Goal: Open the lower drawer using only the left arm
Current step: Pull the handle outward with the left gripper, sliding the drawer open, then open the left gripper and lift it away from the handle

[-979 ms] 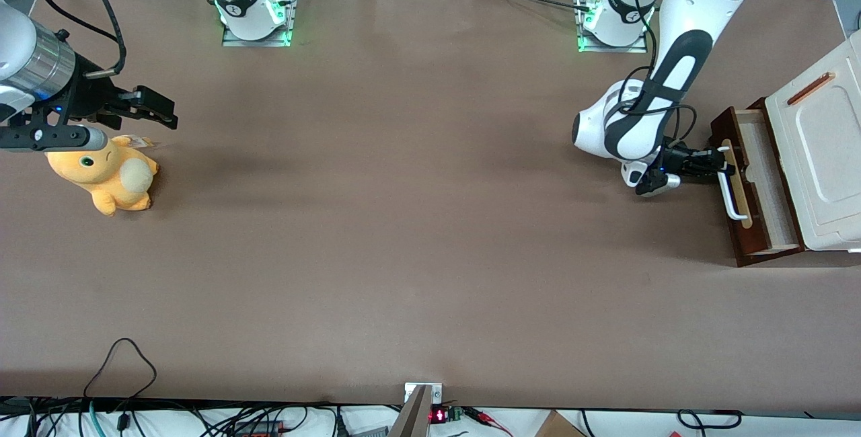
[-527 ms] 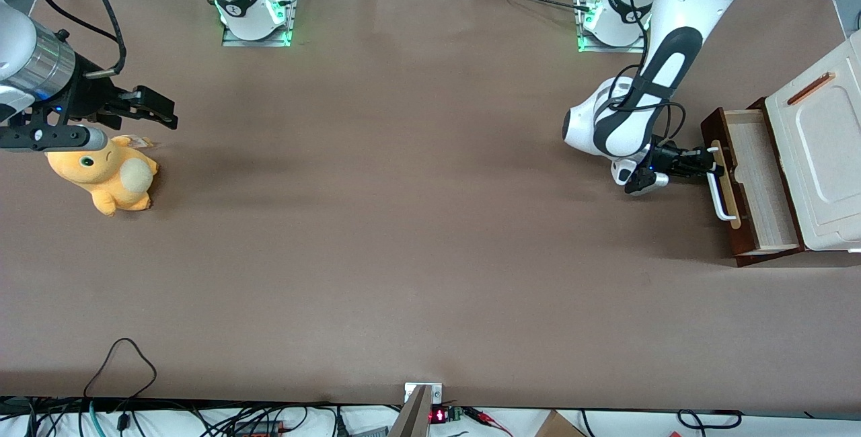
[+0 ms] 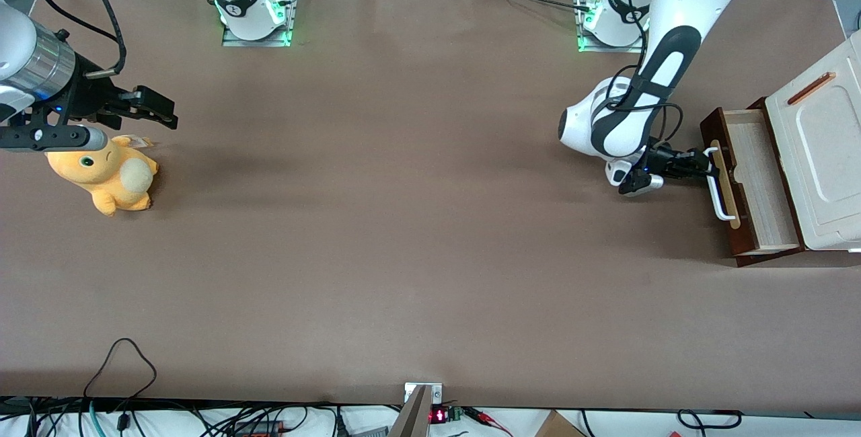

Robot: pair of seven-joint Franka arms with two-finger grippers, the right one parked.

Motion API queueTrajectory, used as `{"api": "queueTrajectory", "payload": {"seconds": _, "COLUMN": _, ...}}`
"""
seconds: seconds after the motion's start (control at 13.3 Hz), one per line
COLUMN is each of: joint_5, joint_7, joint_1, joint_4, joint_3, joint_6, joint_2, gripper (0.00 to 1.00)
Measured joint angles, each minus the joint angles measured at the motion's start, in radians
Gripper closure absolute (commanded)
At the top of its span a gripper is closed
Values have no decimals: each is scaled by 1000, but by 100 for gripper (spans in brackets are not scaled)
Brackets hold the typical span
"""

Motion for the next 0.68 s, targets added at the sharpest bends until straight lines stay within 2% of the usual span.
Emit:
{"api": "queueTrajectory", "payload": {"seconds": 0.23, "joint_5": -116, "joint_7": 9, "joint_1": -7, "joint_4": 63, "joint_3": -43, "joint_6": 10, "joint_2": -3, "gripper": 0}}
{"api": "queueTrajectory", "payload": {"seconds": 0.38, "joint_5": -254, "joint_7": 21, "joint_1": -12, "joint_4": 123, "joint_3": -71, "joint_6": 10, "joint_2": -20, "gripper": 0}}
{"api": "queueTrajectory", "payload": {"seconds": 0.68, "joint_5": -576, "joint_7": 225, "joint_1": -9, "joint_4": 319, "joint_3": -84, "joint_6": 9, "joint_2": -119, "gripper": 0}}
